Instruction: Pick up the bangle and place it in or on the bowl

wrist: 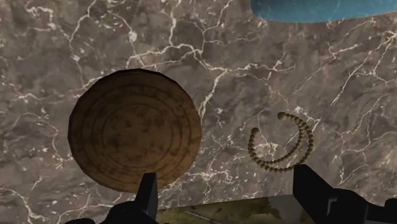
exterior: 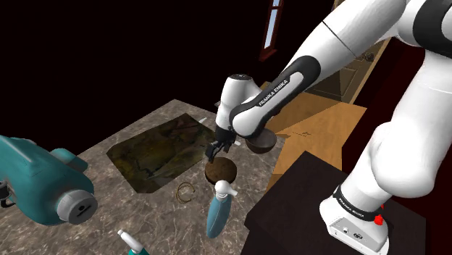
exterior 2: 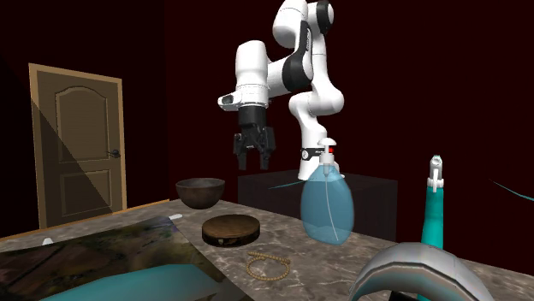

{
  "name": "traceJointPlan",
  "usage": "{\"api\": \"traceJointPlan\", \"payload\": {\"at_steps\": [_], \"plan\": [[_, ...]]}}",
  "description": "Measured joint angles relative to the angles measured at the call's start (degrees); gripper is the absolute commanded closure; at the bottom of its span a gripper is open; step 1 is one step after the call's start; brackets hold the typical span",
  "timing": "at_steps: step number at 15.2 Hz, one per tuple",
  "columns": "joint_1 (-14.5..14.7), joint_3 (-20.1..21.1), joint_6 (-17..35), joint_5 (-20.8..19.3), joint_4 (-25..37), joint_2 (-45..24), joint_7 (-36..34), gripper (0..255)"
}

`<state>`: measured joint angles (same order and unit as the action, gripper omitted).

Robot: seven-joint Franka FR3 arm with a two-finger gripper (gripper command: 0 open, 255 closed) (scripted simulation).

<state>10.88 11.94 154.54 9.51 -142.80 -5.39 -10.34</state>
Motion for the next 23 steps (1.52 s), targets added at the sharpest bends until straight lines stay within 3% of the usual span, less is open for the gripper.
{"api": "traceJointPlan", "payload": {"at_steps": [5,12,23], "plan": [[2.9,-0.6,5.9,-3.8,6.6,-12.0,-4.3,0],[8.3,-3.0,10.0,-7.1,17.9,-26.6,-8.4,0],[10.0,-4.2,13.4,-7.8,22.7,-34.7,-9.1,0]]}}
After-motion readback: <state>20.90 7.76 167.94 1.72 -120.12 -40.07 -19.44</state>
